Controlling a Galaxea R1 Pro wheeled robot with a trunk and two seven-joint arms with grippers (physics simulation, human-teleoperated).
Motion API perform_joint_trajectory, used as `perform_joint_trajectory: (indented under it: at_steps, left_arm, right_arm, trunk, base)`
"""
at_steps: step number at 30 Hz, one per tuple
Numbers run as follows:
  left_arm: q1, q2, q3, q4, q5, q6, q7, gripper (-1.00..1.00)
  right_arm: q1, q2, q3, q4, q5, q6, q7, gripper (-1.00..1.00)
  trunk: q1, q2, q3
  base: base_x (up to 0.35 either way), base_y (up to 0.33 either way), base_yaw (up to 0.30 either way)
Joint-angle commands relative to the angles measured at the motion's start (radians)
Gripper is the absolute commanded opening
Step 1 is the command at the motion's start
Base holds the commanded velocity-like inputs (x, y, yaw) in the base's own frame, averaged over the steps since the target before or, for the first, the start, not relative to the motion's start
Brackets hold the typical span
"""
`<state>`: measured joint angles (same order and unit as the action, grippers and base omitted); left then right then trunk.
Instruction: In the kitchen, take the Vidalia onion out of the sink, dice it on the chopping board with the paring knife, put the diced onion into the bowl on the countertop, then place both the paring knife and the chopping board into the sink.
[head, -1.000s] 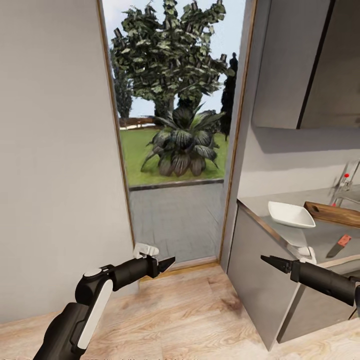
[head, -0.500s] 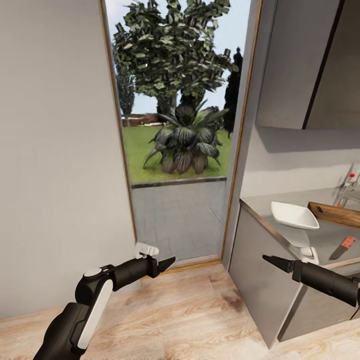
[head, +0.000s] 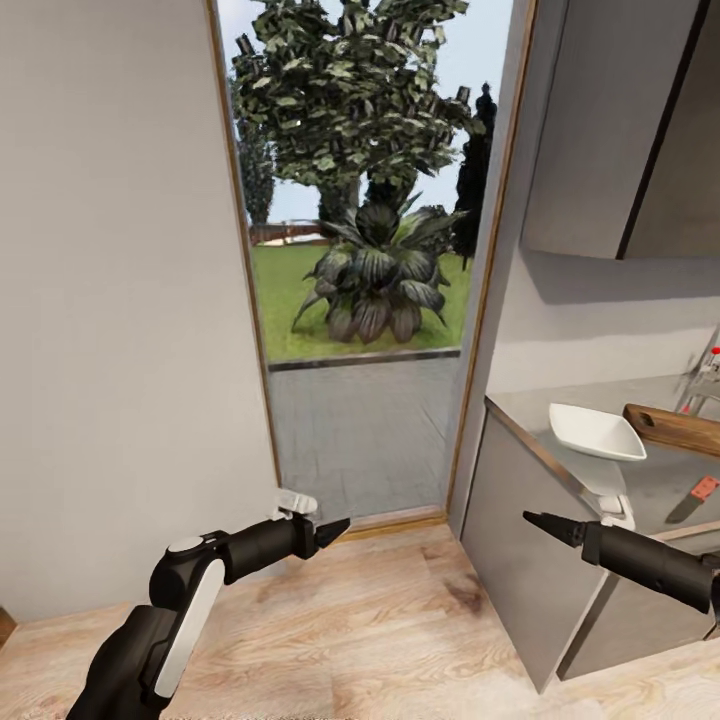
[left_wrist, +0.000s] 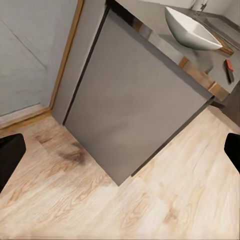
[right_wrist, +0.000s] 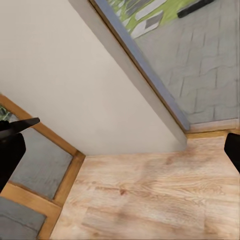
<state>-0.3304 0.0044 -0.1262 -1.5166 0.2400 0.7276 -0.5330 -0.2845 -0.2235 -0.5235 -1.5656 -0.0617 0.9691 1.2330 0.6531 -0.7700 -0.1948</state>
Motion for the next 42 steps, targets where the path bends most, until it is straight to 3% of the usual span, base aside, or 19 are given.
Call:
perform_joint_trajectory:
  at_steps: [1, 5, 6, 7, 10, 14, 23, 42]
  left_arm:
    - [-0.001, 0.001, 0.001, 0.004, 0.009, 0.009, -0.001, 1.0]
    - [-0.001, 0.01, 0.014, 0.025, 0.035, 0.011, -0.037, 1.0]
    - [-0.001, 0.02, 0.02, 0.053, 0.046, 0.011, -0.107, 1.0]
    - [-0.001, 0.024, 0.024, 0.058, 0.048, 0.011, -0.125, 1.0]
    - [-0.001, 0.045, 0.077, 0.09, 0.051, 0.01, -0.219, 1.0]
    - [-0.001, 0.062, 0.157, 0.118, 0.046, 0.008, -0.282, 1.0]
    - [-0.001, 0.068, 0.183, 0.092, 0.041, 0.009, -0.3, 1.0]
    - [-0.001, 0.068, 0.184, 0.078, 0.041, 0.012, -0.3, 1.0]
  right_arm:
    - [-0.001, 0.0, 0.002, 0.002, -0.005, 0.007, -0.01, 1.0]
    - [-0.001, -0.001, 0.031, 0.024, -0.009, -0.001, -0.093, 1.0]
    - [-0.001, -0.002, 0.079, 0.04, -0.01, -0.005, -0.12, 1.0]
    - [-0.001, -0.002, 0.087, 0.042, -0.009, -0.006, -0.123, 1.0]
    - [-0.001, -0.002, 0.12, 0.047, -0.009, -0.015, -0.131, 1.0]
    - [-0.001, -0.001, 0.138, 0.049, -0.008, -0.023, -0.136, 1.0]
    - [-0.001, 0.004, 0.166, 0.046, -0.006, -0.026, -0.139, 1.0]
    - [-0.001, 0.007, 0.168, 0.037, -0.006, -0.025, -0.141, 1.0]
  trunk:
    - [-0.004, 0.006, 0.0]
    - [-0.019, 0.034, 0.008]
    - [-0.023, 0.041, 0.009]
    - [-0.027, 0.048, 0.011]
    - [-0.038, 0.069, 0.017]
    - [-0.054, 0.097, 0.024]
    - [-0.088, 0.16, 0.04]
    - [-0.157, 0.286, 0.072]
  base:
    - [0.0, 0.0, 0.061]
    - [0.0, 0.0, 0.044]
    - [0.0, 0.0, 0.008]
    - [0.0, 0.0, 0.007]
    - [0.0, 0.0, 0.003]
    - [0.0, 0.0, 0.001]
    - [0.0, 0.0, 0.0]
    - [0.0, 0.0, 0.0]
